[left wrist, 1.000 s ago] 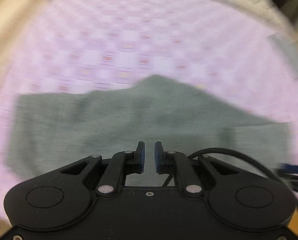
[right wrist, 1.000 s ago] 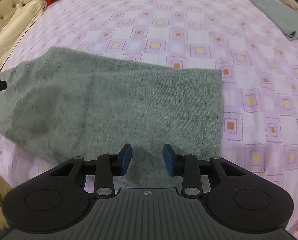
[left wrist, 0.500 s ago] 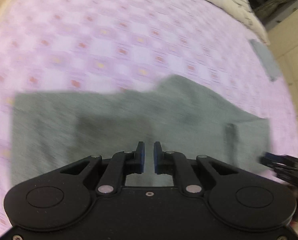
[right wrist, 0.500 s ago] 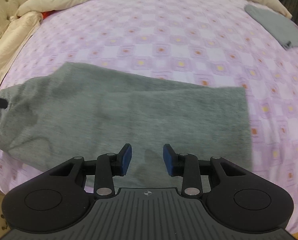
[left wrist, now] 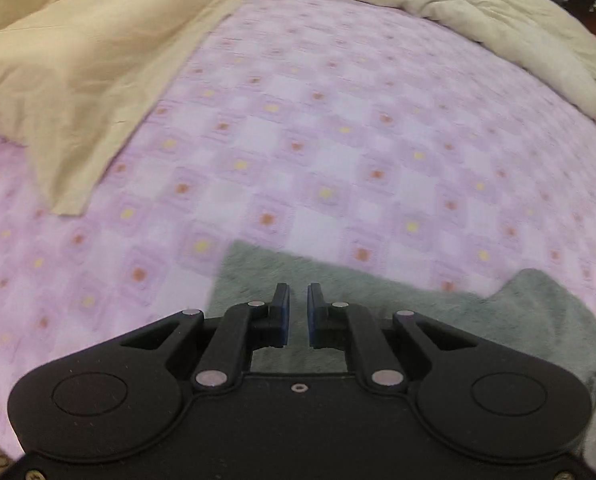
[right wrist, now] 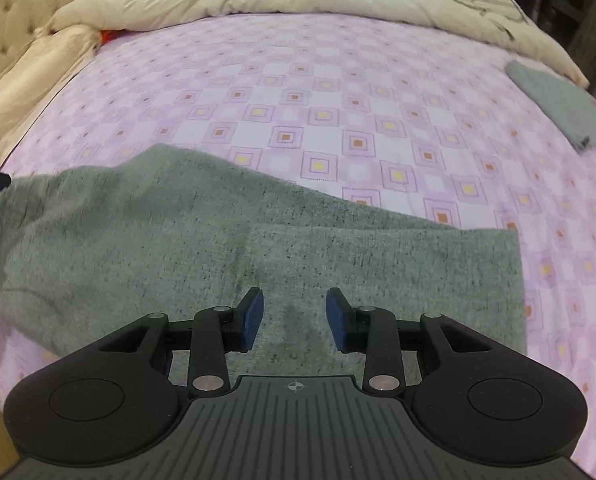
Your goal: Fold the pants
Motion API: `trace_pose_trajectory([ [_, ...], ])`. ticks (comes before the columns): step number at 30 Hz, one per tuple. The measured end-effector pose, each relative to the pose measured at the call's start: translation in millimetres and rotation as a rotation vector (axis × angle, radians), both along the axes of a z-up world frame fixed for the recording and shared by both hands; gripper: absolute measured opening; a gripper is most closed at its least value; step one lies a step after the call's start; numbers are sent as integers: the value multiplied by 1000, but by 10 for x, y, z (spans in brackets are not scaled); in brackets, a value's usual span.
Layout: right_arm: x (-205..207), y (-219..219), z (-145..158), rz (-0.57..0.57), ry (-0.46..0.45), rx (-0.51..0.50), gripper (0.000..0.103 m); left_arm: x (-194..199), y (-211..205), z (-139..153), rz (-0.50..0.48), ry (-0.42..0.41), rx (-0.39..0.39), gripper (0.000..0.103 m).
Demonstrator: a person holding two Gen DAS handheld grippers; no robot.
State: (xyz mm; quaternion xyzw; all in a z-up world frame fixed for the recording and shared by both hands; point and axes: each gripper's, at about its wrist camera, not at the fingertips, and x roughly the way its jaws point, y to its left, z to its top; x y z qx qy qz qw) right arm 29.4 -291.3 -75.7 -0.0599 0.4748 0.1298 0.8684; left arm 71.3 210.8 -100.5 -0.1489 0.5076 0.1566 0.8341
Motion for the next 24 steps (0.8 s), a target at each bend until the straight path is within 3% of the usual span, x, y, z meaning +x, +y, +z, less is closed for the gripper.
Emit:
trace_pose_trajectory([
  [7, -205, -45, -61, 23, -24, 43, 34, -504, 113, -127, 8, 75, -71, 13],
  [16, -463, 132, -108, 18, 4, 82, 34, -833, 109, -258, 5, 12, -99, 32],
  [19, -544, 215, -29, 26, 8, 92, 34, -943, 124, -217, 9, -23, -156, 45],
  [24, -592, 378, 110, 57, 2, 78, 34, -1122, 130, -331, 42, 14, -302, 48],
])
